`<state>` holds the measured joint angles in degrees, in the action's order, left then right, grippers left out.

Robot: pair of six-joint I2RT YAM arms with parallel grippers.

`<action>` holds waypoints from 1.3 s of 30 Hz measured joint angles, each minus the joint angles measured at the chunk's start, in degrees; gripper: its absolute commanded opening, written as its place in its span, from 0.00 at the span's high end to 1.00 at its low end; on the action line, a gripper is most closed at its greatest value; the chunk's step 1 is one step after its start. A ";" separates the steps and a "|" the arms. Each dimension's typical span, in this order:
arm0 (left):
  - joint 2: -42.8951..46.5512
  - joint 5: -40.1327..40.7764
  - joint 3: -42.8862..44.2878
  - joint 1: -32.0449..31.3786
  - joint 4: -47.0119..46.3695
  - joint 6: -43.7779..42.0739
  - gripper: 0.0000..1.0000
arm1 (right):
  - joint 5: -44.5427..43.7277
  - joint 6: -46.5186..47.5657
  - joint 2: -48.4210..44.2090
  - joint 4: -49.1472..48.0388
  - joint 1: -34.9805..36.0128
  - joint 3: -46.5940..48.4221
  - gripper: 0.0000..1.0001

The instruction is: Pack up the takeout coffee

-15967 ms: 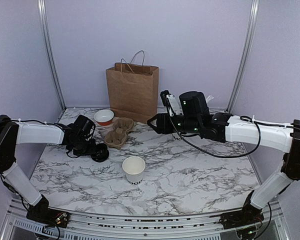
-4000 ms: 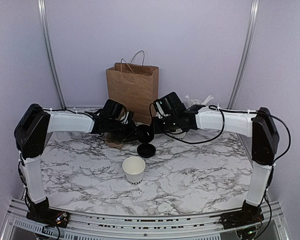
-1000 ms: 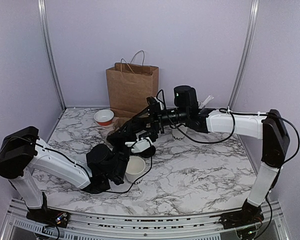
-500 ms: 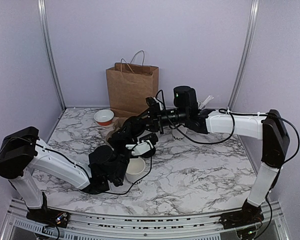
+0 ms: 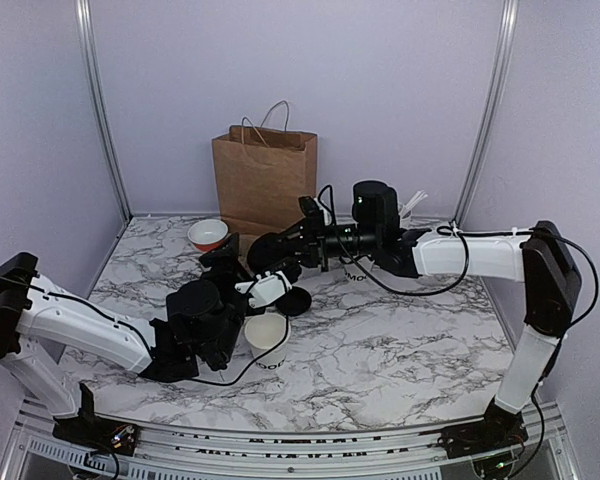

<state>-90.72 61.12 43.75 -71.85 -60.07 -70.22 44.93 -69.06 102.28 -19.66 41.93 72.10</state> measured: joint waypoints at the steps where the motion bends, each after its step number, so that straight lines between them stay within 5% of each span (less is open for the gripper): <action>1: 0.72 0.13 -0.04 -0.15 1.86 1.25 0.06 | -0.22 -0.07 -0.20 -0.48 -0.20 -0.44 0.89; 10: 7.19 -1.88 -0.07 -1.40 21.27 16.57 0.02 | -2.78 -0.09 -1.11 -2.36 -3.30 -1.62 0.89; 20: 16.57 -14.73 3.80 -0.42 47.01 44.54 0.01 | -4.70 2.51 -2.62 -1.40 -3.61 -2.14 0.89; 31: 27.87 -47.82 5.11 21.75 60.89 86.38 0.01 | -4.85 8.15 -3.30 2.38 -0.20 -6.21 0.87; 39: 25.53 -66.45 2.54 30.53 63.65 105.13 0.01 | -4.33 9.20 -3.30 1.25 6.69 -10.19 0.86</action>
<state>-65.19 -5.32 46.28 -41.32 3.57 34.92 40.60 -59.86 98.98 -18.41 48.62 61.91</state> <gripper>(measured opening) 0.991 0.212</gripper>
